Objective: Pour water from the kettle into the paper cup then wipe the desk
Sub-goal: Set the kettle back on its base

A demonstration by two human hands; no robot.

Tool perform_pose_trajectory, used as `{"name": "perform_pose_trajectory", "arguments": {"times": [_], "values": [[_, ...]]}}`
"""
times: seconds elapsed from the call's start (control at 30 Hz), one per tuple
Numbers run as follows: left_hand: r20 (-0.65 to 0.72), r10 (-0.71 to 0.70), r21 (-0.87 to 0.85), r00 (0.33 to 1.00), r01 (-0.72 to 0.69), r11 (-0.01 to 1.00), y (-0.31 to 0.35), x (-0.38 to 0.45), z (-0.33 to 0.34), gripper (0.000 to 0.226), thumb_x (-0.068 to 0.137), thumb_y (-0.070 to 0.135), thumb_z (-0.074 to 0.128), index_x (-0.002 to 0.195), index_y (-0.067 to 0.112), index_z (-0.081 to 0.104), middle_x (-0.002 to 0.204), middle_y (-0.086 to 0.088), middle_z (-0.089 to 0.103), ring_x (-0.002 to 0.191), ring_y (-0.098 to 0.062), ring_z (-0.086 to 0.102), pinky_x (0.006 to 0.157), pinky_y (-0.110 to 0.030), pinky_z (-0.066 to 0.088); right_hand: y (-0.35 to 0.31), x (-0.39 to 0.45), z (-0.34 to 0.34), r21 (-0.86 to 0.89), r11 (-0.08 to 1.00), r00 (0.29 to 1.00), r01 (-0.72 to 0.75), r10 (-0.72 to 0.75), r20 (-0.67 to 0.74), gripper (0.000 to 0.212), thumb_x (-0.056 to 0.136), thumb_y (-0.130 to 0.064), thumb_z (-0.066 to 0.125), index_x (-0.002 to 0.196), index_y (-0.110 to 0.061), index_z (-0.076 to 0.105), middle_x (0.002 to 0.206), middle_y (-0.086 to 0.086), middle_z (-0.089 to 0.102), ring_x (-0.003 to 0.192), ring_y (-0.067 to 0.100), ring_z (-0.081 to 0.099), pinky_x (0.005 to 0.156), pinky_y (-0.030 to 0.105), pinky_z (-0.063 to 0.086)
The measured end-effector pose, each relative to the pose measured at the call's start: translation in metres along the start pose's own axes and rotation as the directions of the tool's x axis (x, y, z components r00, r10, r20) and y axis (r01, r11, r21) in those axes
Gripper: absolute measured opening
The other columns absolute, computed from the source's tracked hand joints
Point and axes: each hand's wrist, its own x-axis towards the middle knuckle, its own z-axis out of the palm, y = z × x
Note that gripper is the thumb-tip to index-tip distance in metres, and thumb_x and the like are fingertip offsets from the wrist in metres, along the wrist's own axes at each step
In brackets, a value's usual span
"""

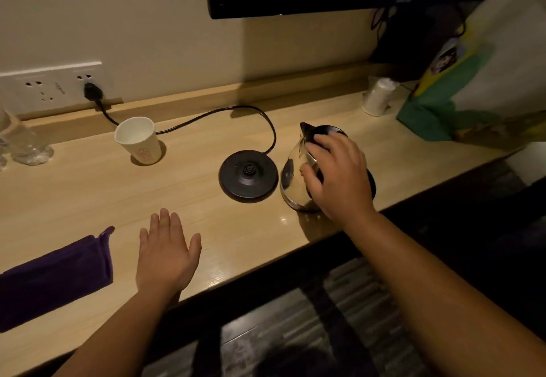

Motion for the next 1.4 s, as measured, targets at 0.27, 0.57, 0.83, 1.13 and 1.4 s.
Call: {"name": "perform_pose_trajectory", "arguments": {"times": [0.27, 0.57, 0.83, 1.13, 1.4], "values": [[-0.006, -0.005, 0.026, 1.000, 0.005, 1.000, 0.003, -0.002, -0.002, 0.074, 0.096, 0.054, 0.017, 0.152, 0.004, 0.019, 0.161, -0.017, 0.013, 0.148, -0.032, 0.006, 0.119, -0.049, 0.010, 0.045, -0.036, -0.007, 0.421, 0.680, 0.799, -0.601, 0.530, 0.284, 0.054, 0.084, -0.039, 0.067, 0.130, -0.021, 0.046, 0.115, -0.005, 0.057, 0.103, 0.012, 0.058, 0.077, 0.024, 0.050], [-0.007, -0.016, 0.017, 1.000, 0.016, 1.000, 0.006, -0.001, -0.006, 0.074, 0.096, 0.054, 0.019, 0.152, 0.005, 0.018, 0.161, -0.015, 0.011, 0.148, -0.030, 0.005, 0.119, -0.047, 0.006, 0.042, -0.033, -0.002, 0.579, 0.562, 0.776, -0.591, 0.592, 0.217, 0.039, 0.085, -0.031, 0.069, 0.119, -0.018, 0.053, 0.101, -0.009, 0.058, 0.090, -0.002, 0.056, 0.064, 0.009, 0.040], [-0.003, -0.015, 0.007, 1.000, 0.015, 1.000, 0.005, -0.001, -0.005, 0.074, 0.096, 0.055, 0.018, 0.153, 0.006, 0.017, 0.162, -0.014, 0.010, 0.149, -0.029, 0.003, 0.120, -0.046, 0.004, 0.011, -0.010, -0.001, 0.642, 0.571, 0.829, -0.512, 0.525, 0.193, 0.038, 0.085, -0.033, 0.068, 0.118, -0.023, 0.054, 0.100, -0.018, 0.057, 0.090, -0.008, 0.054, 0.061, -0.001, 0.041], [-0.003, -0.006, 0.002, 1.000, 0.006, 1.000, 0.005, -0.002, -0.008, 0.076, 0.095, 0.056, 0.015, 0.153, 0.006, 0.015, 0.162, -0.014, 0.008, 0.149, -0.029, 0.001, 0.120, -0.045, 0.003, -0.022, 0.020, 0.023, 0.661, 0.591, 0.876, -0.463, 0.421, 0.237, 0.041, 0.086, -0.035, 0.067, 0.121, -0.022, 0.052, 0.102, -0.013, 0.057, 0.091, -0.002, 0.056, 0.063, 0.008, 0.041], [-0.005, -0.008, -0.019, 1.000, 0.008, 1.000, 0.001, 0.000, -0.004, 0.077, 0.095, 0.057, 0.014, 0.153, 0.007, 0.013, 0.162, -0.013, 0.005, 0.149, -0.028, -0.002, 0.120, -0.045, 0.000, -0.031, 0.035, 0.034, 0.641, 0.617, 0.887, -0.457, 0.374, 0.273, 0.040, 0.086, -0.034, 0.066, 0.121, -0.022, 0.051, 0.098, -0.017, 0.054, 0.089, -0.004, 0.054, 0.063, 0.010, 0.041]]}}
